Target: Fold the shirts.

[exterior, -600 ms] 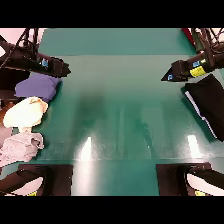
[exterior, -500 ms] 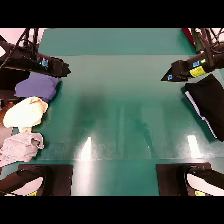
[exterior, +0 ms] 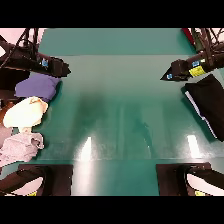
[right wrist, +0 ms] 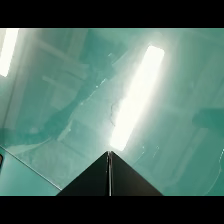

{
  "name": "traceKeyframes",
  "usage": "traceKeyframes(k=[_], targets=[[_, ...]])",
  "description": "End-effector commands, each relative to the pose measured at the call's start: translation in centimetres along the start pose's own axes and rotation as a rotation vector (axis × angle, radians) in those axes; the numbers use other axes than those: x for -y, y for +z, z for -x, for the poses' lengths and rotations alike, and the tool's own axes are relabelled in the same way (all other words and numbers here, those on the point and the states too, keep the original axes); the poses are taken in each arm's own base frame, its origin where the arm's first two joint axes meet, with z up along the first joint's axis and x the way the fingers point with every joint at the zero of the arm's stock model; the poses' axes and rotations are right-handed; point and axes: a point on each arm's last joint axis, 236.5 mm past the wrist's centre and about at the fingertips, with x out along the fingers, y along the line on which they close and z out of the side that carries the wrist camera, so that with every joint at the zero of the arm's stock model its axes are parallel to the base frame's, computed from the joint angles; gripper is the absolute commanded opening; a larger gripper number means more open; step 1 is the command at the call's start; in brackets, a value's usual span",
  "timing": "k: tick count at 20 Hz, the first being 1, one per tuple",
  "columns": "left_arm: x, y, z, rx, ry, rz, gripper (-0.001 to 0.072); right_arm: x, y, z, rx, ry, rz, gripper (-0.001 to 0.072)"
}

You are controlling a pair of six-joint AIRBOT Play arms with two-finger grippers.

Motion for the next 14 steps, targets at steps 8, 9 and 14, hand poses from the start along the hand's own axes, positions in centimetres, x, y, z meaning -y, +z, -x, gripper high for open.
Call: traceKeyframes(k=[8,9,14], targets=[[-10.2,1.1,0.2,0.025,0.398,-0.045,0.0583,0.0,0.2,0.0,0.009,0.0,0.0,0.0023],[-12.9,0.5,0.0,-0.003,0.47,-0.032,0.0583,0.0,0.2,0.0,0.009,0.0,0.0,0.0023],[-24.5,-5.9,-3.8,-0.192,0.604,0.14,0.0584,-0.1,0.1,0.0,0.004,0.002,0.002,0.0023]])
